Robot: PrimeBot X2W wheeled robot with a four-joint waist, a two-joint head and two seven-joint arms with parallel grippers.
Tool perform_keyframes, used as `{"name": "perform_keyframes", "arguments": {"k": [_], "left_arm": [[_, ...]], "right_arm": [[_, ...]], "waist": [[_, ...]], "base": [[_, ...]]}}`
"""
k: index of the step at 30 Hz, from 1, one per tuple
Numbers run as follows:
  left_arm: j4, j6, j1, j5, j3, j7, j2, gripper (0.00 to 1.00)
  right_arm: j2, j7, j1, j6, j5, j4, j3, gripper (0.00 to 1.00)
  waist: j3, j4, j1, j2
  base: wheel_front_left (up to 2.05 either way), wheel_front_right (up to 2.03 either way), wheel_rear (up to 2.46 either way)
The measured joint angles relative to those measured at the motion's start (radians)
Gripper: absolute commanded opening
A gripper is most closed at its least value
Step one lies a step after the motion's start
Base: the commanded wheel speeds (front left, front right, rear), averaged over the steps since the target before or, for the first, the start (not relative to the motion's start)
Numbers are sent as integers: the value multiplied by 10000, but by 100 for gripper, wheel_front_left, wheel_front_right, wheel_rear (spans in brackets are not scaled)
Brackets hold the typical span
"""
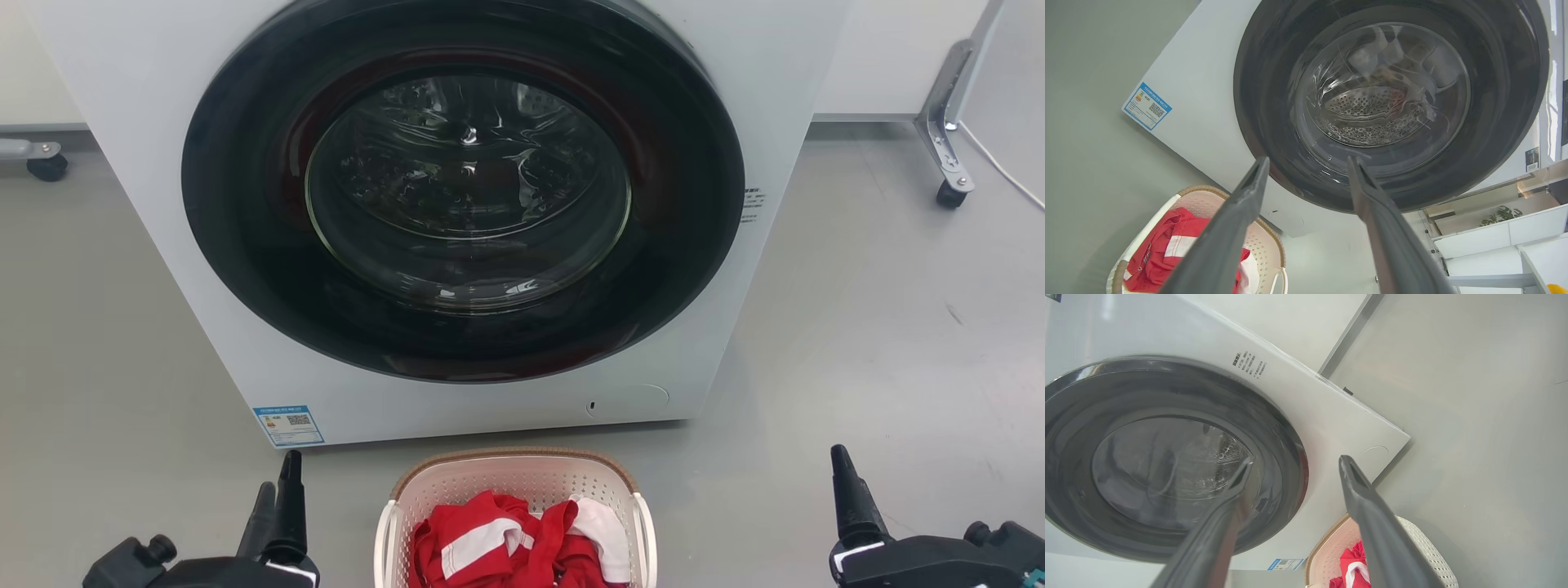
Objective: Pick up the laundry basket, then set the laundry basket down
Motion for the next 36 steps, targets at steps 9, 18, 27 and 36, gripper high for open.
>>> {"name": "perform_keyframes", "arguments": {"k": [9,18,27,36], "left_arm": [[-261,267,172,2029,-364,-332,236,100],[-527,512,185,3883,-650,-648,311,100],[-744,698,395,5250,-750,-949,309,100],[-1009,955,414,6757,-974,-1300,305,100]], "right_arm": [[-75,-347,-2,-232,-1670,-119,439,100],[-109,-671,-2,-441,-3241,-303,777,100],[-127,-972,-2,-619,-4544,-395,1016,100],[-136,-1310,-2,-876,-5927,-598,1312,100]], "waist": [[52,-6,0,0],[107,-4,0,0],[147,9,0,1],[183,10,0,1]], "base": [[0,0,0],[0,0,0],[0,0,0],[0,0,0]]}}
